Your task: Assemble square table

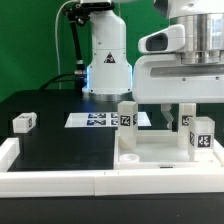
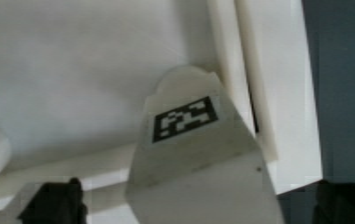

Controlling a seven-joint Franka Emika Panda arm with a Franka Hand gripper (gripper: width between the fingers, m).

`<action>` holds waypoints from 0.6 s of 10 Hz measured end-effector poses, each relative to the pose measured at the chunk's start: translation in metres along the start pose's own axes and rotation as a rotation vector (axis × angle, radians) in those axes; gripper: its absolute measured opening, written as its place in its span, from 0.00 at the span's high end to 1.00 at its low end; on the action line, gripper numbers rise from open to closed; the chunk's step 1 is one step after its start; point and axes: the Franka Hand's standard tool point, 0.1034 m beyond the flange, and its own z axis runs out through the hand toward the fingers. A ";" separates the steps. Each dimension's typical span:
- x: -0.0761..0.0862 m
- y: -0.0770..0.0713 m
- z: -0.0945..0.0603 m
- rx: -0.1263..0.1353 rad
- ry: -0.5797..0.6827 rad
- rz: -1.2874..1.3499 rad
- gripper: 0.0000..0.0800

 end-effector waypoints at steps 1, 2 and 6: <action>0.000 0.000 0.000 -0.001 0.001 -0.043 0.19; 0.000 0.001 0.000 -0.001 0.001 -0.048 0.19; 0.000 0.001 0.001 -0.002 0.000 -0.045 0.64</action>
Offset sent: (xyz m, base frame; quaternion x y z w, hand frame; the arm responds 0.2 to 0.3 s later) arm 0.0000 0.0000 0.0000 0.0000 0.0000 0.0000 1.0000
